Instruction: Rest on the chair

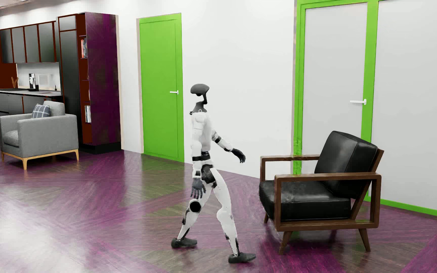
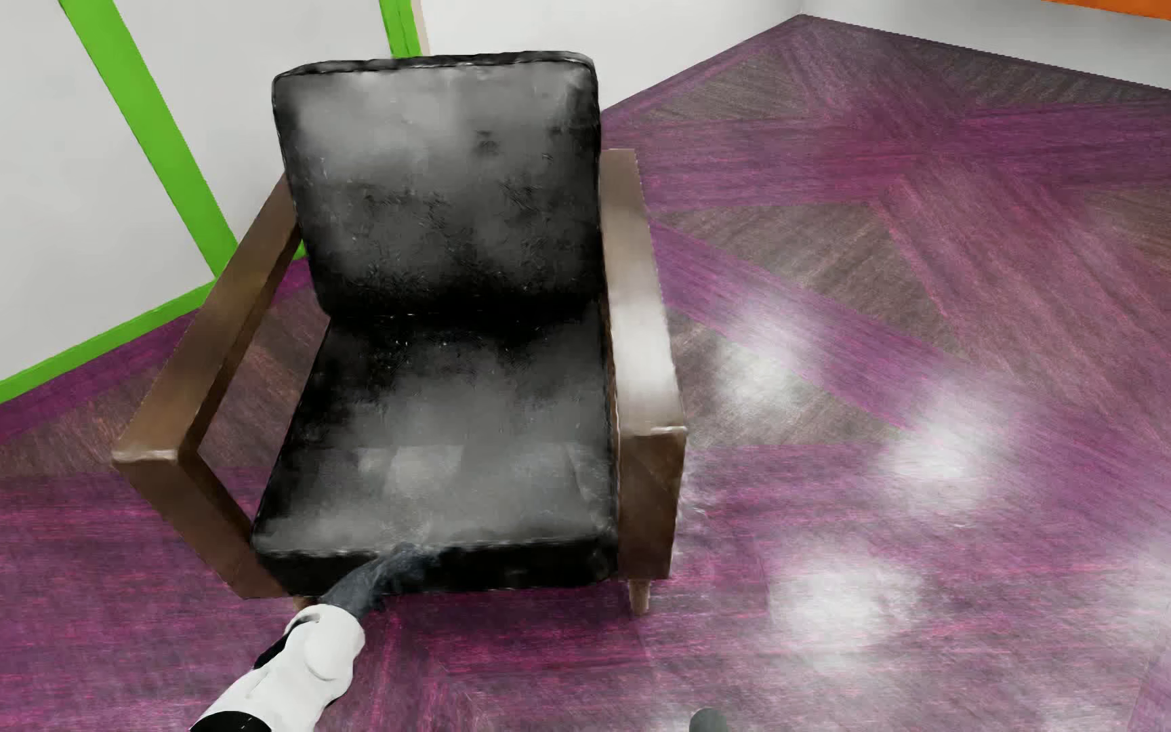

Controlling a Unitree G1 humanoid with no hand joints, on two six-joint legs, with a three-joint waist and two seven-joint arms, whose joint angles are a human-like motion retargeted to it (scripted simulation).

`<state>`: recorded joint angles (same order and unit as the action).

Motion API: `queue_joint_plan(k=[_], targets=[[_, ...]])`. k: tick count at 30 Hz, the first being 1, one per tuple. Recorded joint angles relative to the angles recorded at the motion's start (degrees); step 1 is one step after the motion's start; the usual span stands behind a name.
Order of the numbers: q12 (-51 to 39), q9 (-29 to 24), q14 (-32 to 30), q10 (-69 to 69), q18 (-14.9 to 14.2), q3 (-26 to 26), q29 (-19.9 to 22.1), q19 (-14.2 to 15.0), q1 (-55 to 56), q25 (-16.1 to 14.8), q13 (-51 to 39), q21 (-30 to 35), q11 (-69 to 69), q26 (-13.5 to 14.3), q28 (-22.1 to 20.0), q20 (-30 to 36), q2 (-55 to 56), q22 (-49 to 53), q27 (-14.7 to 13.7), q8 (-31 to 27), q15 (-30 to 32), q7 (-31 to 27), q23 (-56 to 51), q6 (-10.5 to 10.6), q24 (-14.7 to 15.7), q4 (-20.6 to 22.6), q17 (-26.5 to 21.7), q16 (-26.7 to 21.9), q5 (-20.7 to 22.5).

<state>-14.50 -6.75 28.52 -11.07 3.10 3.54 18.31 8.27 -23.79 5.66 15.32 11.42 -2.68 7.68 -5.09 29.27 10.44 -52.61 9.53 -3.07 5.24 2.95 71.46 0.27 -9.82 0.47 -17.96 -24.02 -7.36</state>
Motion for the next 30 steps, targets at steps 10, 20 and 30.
queue_joint_plan(k=[10, 20, 30], targets=[[9.1, -4.9, -6.1, -62.3, -7.1, -7.8, -3.1, -3.4, 35.1, 10.6, -14.1, 5.9, -5.2, -1.8, 4.5, -8.2, -20.9, -12.4, -5.8, 8.2, -7.7, -5.6, -2.9, -0.9, -9.1, -8.8, -4.8, 6.2, 2.8], [19.9, -7.8, -11.4, -11.1, 15.1, -7.4, 1.1, 3.6, 24.4, 0.2, -23.8, 7.5, -49.0, -5.8, 1.1, -17.6, -16.9, -17.7, -6.4, 9.3, -15.0, 1.2, -6.6, -0.3, -5.1, 6.7, -12.7, -0.3, 3.3], [4.6, -8.4, -7.8, -14.6, -0.9, -4.8, 1.6, 1.8, 30.8, 5.6, -13.8, 8.1, -25.7, 3.4, 10.6, 3.5, -4.9, 3.6, -4.2, -10.3, -17.1, -15.2, -10.8, -1.7, -7.0, 4.5, 1.0, 4.9, -1.2]])
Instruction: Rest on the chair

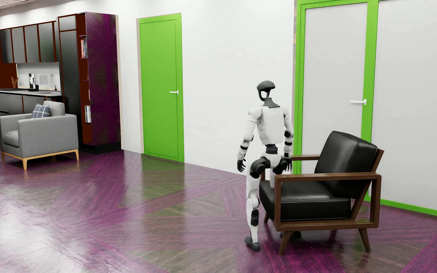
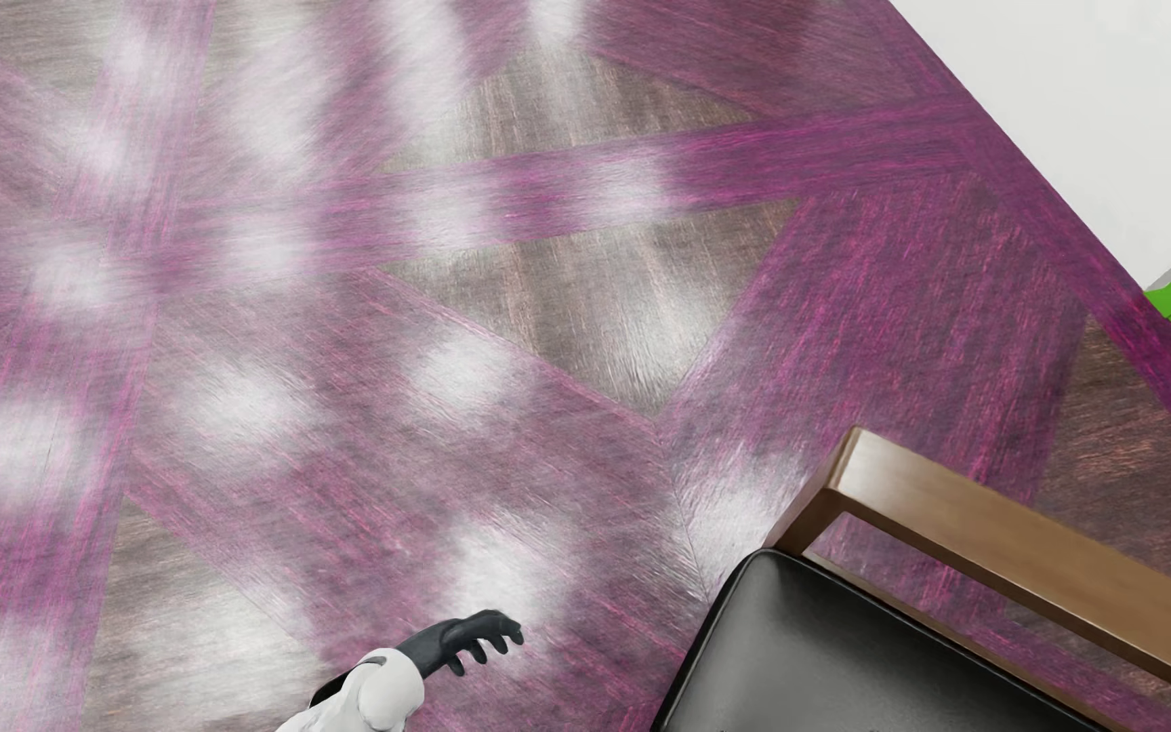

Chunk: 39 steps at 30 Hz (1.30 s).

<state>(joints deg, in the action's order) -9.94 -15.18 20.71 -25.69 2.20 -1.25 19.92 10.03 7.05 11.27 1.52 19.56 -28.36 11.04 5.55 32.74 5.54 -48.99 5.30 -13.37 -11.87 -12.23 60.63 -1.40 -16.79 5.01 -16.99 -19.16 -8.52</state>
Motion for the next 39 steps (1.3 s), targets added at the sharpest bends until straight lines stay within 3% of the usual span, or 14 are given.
queue_joint_plan(k=[1, 2, 3, 4, 9, 11, 13, 17, 20, 24, 29, 33, 35, 39], targets=[[-2.9, -1.7, -2.3, -2.0, -1.4, -1.0, 1.1, 0.4, 5.0, 0.8, -1.5, 0.2, 0.8, 0.0, -2.7, 1.8, 0.6, 1.5, -1.0, 5.5, -1.9, -1.3, -1.0, 1.0, -0.4, 0.3, -1.1, 1.2, -1.3], [-3.3, -0.7, -2.9, -7.3, -2.8, -2.5, -0.8, -3.4, 13.0, 4.1, -1.6, -0.3, 1.3, -0.5, -3.1, 1.4, 3.8, 2.3, 0.7, 10.3, 0.8, 0.1, -2.8, 2.1, -1.9, -1.2, -1.8, 2.0, 0.7], [-3.5, -2.6, -0.9, -8.8, 0.0, -2.8, 0.7, 0.2, 14.4, 3.6, -1.8, -0.1, -2.6, -1.4, -4.5, 0.7, 4.8, 2.0, -5.2, 11.8, -4.2, 0.3, -2.8, 2.9, -2.5, -0.6, -3.8, 4.2, -0.7], [-2.7, -4.5, 1.9, -11.6, 0.1, -3.2, 2.0, -2.2, 15.3, 3.5, -2.2, 1.8, -5.2, -6.4, -7.8, -0.2, 6.5, 3.0, -0.7, 10.2, -3.6, 0.9, -5.5, 3.3, -2.1, -3.2, -4.9, 4.4, 1.0], [-2.7, -10.1, 5.0, -29.5, -1.2, -0.1, 6.1, -10.0, 19.2, 0.6, -4.7, -2.3, -25.0, -7.6, -13.3, -2.0, 20.4, -1.4, 0.7, 9.8, -6.5, 5.2, -4.9, 2.1, -2.1, -11.5, -2.5, -1.1, 0.7], [-4.2, -13.7, 10.4, -31.0, -4.1, 0.9, 1.5, -9.0, 24.3, 3.7, -6.4, -3.1, -35.9, -8.0, -13.5, -5.5, 29.1, -1.9, 2.5, 8.3, -10.2, 5.9, -6.1, 3.2, 0.6, -13.9, -4.8, -3.0, -0.6], [-6.3, -16.2, 13.1, -44.7, -8.6, 0.8, -1.1, -7.4, 38.6, 5.4, -6.2, -4.3, -48.7, -9.0, -13.2, -6.8, 39.9, -2.8, -2.5, 7.7, -13.2, 4.7, -10.3, 4.7, 1.8, -14.9, -8.3, -4.5, -3.0], [-10.6, -24.8, 18.2, -64.8, -12.4, 0.1, 0.6, -5.3, 54.1, 5.3, -10.2, -3.7, -69.4, -9.4, -18.8, -6.5, 51.7, -3.8, -1.6, 4.7, -20.0, 1.6, -14.0, 4.8, 5.6, -16.8, -11.0, -7.9, -4.1], [-10.6, -28.2, 18.5, -75.2, -13.3, -0.3, 4.7, -3.8, 60.8, 3.0, -12.1, -0.4, -79.5, -9.8, -15.0, -8.7, 56.0, -1.3, -0.8, 2.6, -23.6, -2.2, -15.0, 4.7, 6.5, -16.0, -12.5, -8.7, -3.3], [-8.7, -31.3, 17.2, -77.6, -15.1, -0.3, 6.2, -1.5, 57.4, 3.3, -15.9, -2.0, -83.2, -8.9, -16.2, -9.5, 52.3, -2.9, 1.9, 2.9, -24.1, -2.0, -14.0, 4.7, 5.7, -16.4, -12.5, -5.2, -6.3], [-3.3, -29.8, 19.8, -79.9, -17.0, 0.1, 4.6, -3.7, 50.2, 4.1, -15.8, 2.1, -86.0, -8.7, -14.9, -10.9, 46.5, -6.9, 1.9, 2.7, -25.4, -0.3, -7.9, 4.1, 2.3, -19.2, -10.6, -0.9, -5.5], [-3.2, -27.9, 20.8, -79.8, -19.3, 0.2, 4.3, -4.2, 47.2, 1.2, -17.1, 4.8, -86.0, -9.0, -20.2, -12.9, 44.4, -14.0, 1.8, 3.7, -26.2, 0.0, -1.2, 4.0, 9.2, -21.2, -7.3, 3.7, -5.4], [-3.4, -27.8, 21.0, -79.7, -18.6, 0.3, 5.5, -4.2, 46.0, 1.4, -17.0, 4.9, -85.6, -9.8, -20.9, -12.8, 43.5, -14.6, 3.2, 4.1, -25.3, 0.2, 0.3, 3.9, 9.0, -21.3, -6.2, 2.9, -5.2], [-2.5, -28.0, 20.7, -79.6, -18.0, 0.8, 5.4, -4.6, 43.6, 1.8, -16.2, 5.3, -85.7, -9.9, -19.6, -11.1, 41.5, -11.8, 2.2, 3.6, -25.7, 0.2, 1.4, 4.1, 3.8, -20.6, -5.1, 2.0, -3.7]])
